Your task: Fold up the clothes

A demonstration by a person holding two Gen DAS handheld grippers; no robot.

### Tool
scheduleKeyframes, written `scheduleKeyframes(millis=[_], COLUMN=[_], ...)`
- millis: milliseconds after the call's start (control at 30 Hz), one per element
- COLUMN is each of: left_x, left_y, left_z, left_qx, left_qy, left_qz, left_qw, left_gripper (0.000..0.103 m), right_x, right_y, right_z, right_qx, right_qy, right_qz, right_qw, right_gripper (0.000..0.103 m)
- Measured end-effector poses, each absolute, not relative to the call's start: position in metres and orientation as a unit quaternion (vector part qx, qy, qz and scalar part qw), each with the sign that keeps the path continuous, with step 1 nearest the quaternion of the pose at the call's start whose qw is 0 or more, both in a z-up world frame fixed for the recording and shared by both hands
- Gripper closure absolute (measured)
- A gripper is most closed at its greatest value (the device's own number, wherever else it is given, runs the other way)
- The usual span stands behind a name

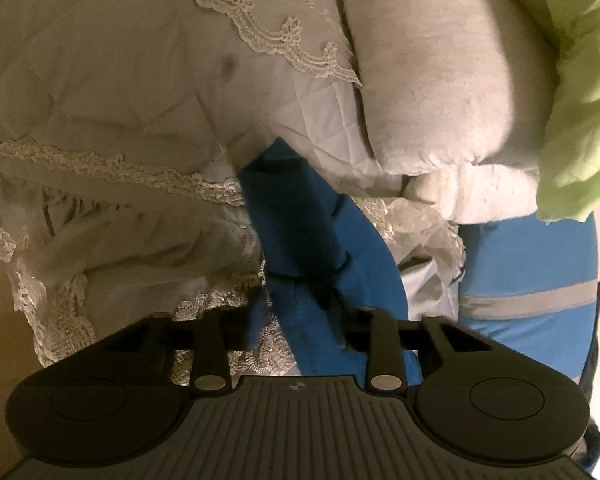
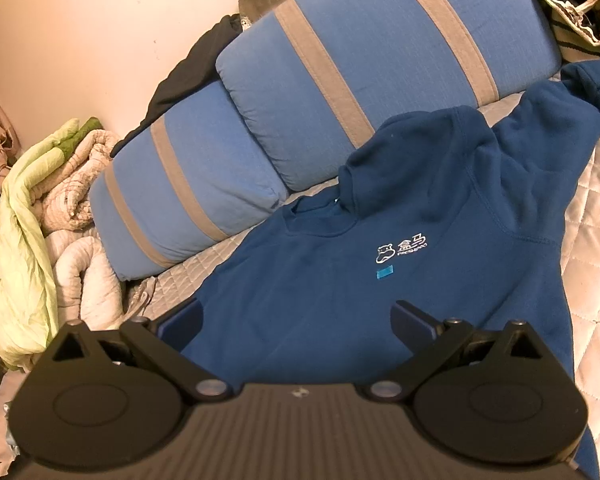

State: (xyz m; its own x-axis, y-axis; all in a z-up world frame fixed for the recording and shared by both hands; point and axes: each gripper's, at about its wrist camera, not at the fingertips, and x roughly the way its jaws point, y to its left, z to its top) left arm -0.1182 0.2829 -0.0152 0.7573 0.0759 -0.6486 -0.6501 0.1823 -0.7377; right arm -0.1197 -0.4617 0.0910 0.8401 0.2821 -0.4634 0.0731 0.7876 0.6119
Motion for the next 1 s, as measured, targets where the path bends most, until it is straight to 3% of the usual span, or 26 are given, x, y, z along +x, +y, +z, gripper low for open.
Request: scheduleKeyframes(millis=[100,300,467,733,767,933,1000], left_x=[-0.117,-0.125,-0.126,-0.123,-0.124,-0.125,-0.122], left_y=[0.282,0.271,0.272,0.267,0.266,0.242,0.229], left_z=[0.004,0.058,0.033,0.018,0.023,0.062,0.078], left_qx=[-0.557,-0.434,-0.404,-0.383,-0.373,-0.266,-0.229], left_qy=[0.256,0.262,0.313,0.317,0.315,0.287,0.275], left_qz=[0.257,0.259,0.289,0.271,0.266,0.267,0.254], left_qw=[0.747,0.822,0.81,0.824,0.831,0.881,0.899], left_gripper=[0.095,0.096,0.095,0.088,0.086,0.047,0.041], right_x=[-0.12,-0.12,-0.12,-0.123,-0.122,-0.121,-0.121], right_y=[-0.462,-0.464,-0.465,-0.465,-0.466,-0.466,-0.466], right_z=[0.091,0.091,0.09,0.09,0.09,0.09,0.09], right_qx=[0.321,0.322,0.327,0.327,0.328,0.33,0.331], right_qy=[0.277,0.278,0.276,0.274,0.273,0.275,0.274], right_qz=[0.058,0.06,0.062,0.063,0.063,0.067,0.067], right_qw=[0.904,0.903,0.902,0.902,0.902,0.901,0.901], right_gripper=[0.0,0.0,0.0,0.0,0.0,0.0,0.0])
